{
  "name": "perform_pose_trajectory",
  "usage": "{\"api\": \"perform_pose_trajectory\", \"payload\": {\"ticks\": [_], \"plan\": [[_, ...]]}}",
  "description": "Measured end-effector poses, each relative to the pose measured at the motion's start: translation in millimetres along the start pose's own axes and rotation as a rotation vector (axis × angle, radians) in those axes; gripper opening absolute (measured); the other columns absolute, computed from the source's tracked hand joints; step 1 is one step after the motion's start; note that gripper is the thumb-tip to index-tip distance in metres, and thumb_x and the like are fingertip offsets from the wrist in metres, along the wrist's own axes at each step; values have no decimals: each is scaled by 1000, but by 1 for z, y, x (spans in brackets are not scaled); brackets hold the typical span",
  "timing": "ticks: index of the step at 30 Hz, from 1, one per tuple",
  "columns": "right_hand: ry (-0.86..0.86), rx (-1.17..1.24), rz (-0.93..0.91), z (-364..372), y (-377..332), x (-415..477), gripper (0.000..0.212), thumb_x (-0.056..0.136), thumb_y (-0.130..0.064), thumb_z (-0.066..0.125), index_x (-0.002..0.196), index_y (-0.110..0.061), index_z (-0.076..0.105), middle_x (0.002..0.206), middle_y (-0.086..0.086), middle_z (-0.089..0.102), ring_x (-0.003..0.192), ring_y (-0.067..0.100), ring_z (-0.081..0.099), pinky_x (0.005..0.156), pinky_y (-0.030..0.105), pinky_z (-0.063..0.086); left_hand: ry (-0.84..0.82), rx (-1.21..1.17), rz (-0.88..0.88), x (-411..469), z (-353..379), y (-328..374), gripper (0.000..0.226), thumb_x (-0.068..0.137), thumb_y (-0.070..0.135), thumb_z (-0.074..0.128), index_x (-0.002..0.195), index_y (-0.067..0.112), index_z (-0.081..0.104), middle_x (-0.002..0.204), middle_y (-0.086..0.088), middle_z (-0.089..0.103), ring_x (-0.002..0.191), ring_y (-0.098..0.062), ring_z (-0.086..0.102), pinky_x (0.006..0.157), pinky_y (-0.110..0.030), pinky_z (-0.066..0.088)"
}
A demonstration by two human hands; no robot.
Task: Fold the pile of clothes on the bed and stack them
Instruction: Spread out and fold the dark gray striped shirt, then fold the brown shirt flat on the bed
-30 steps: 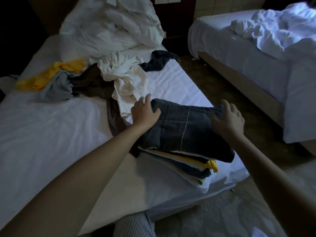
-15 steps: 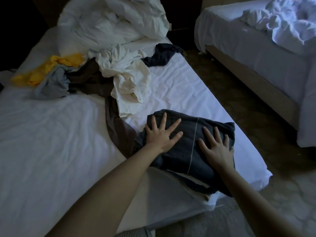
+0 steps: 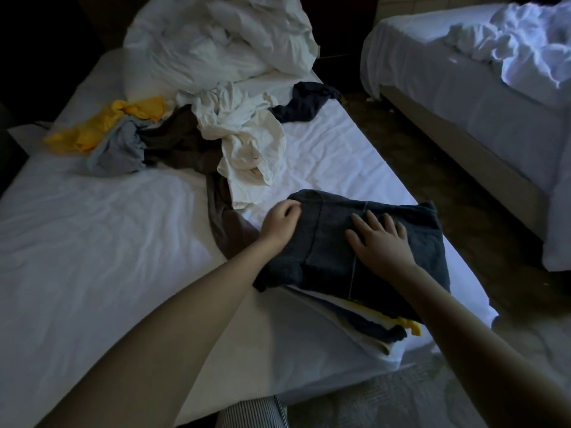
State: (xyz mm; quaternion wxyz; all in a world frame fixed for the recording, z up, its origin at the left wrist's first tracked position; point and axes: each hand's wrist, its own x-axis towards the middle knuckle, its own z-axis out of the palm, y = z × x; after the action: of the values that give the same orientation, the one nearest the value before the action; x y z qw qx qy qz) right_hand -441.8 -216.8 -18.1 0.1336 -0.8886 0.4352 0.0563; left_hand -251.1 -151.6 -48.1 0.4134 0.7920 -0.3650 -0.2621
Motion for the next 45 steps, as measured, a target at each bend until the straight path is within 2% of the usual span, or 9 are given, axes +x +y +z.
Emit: {"api": "perform_pose_trajectory", "payload": {"ticks": [4, 8, 11, 14, 20, 24, 32, 39, 45], "plan": [[12, -38, -149, 3, -26, 4, 53, 99, -49, 19, 149, -31, 16, 159, -1, 4, 146, 26, -4, 117, 47, -7, 439, 124, -313, 14, -30, -44, 33, 90, 21, 50, 121, 13, 59, 126, -10, 57, 116, -31, 53, 96, -40, 45], [70, -45, -238, 6, -52, 5, 50, 100, -44, 24, 148, -29, 21, 159, -3, 9, 147, 24, 1, 116, 44, -7, 391, -37, -743, 24, -44, -91, 90, 77, 42, 72, 146, 17, 19, 144, -18, 30, 129, -39, 36, 105, -49, 37], [239, 15, -416, 12, -74, 7, 43, 98, -34, 32, 136, -24, 47, 148, -1, 40, 139, 23, 32, 115, 43, 16, 277, -55, -646, 27, -44, -108, 102, 76, 28, 76, 149, 13, 7, 144, -19, 36, 127, -38, 42, 104, -41, 40], [336, 65, -709, 22, -91, 6, 39, 82, -24, 39, 105, -22, 70, 113, -4, 68, 105, 17, 64, 92, 34, 47, 204, -13, -506, 24, -47, -118, 65, 85, 12, 56, 144, 8, 29, 140, -19, 45, 122, -37, 49, 101, -38, 43], [168, 62, -774, 39, -122, -5, 38, 82, -26, 36, 99, -25, 71, 102, -8, 70, 95, 16, 66, 85, 27, 47, 380, 142, -400, -8, -111, -139, 38, 89, 5, 39, 121, 7, 61, 120, -19, 61, 108, -36, 57, 90, -36, 47], [-3, 164, -667, 42, -160, -23, 37, 96, -23, 34, 122, -24, 60, 129, -7, 58, 123, 15, 50, 101, 26, 31, 357, 118, -330, -46, -158, -142, 25, 88, 3, 43, 95, 9, 66, 88, -14, 62, 82, -24, 58, 67, -28, 39], [-405, 1087, 80, 94, -236, -54, 24, 98, -7, 40, 113, 4, 56, 79, 4, 55, 67, 15, 50, 56, 16, 39, 258, -239, -353, -141, -228, -109, 32, 81, -9, 42, 61, 11, 55, 47, 3, 50, 38, -6, 44, 39, -14, 29], [-694, 1674, 362, 111, -292, -77, 40, 93, -48, 47, 94, -8, 53, 94, 10, 54, 91, 28, 56, 97, 42, 41, -214, -123, -330, -241, -270, -112, 31, 59, -2, 47, 72, 13, 71, 58, -2, 62, 54, -11, 54, 49, -14, 38], [-592, 1703, 292, 92, -335, -93, 37, 99, -17, 40, 127, 5, 50, 117, 17, 58, 106, 32, 55, 84, 35, 43, -308, -244, -343, -264, -262, -127, 24, 64, -3, 49, 75, 7, 68, 65, -5, 62, 59, -12, 56, 55, -16, 43]]}}
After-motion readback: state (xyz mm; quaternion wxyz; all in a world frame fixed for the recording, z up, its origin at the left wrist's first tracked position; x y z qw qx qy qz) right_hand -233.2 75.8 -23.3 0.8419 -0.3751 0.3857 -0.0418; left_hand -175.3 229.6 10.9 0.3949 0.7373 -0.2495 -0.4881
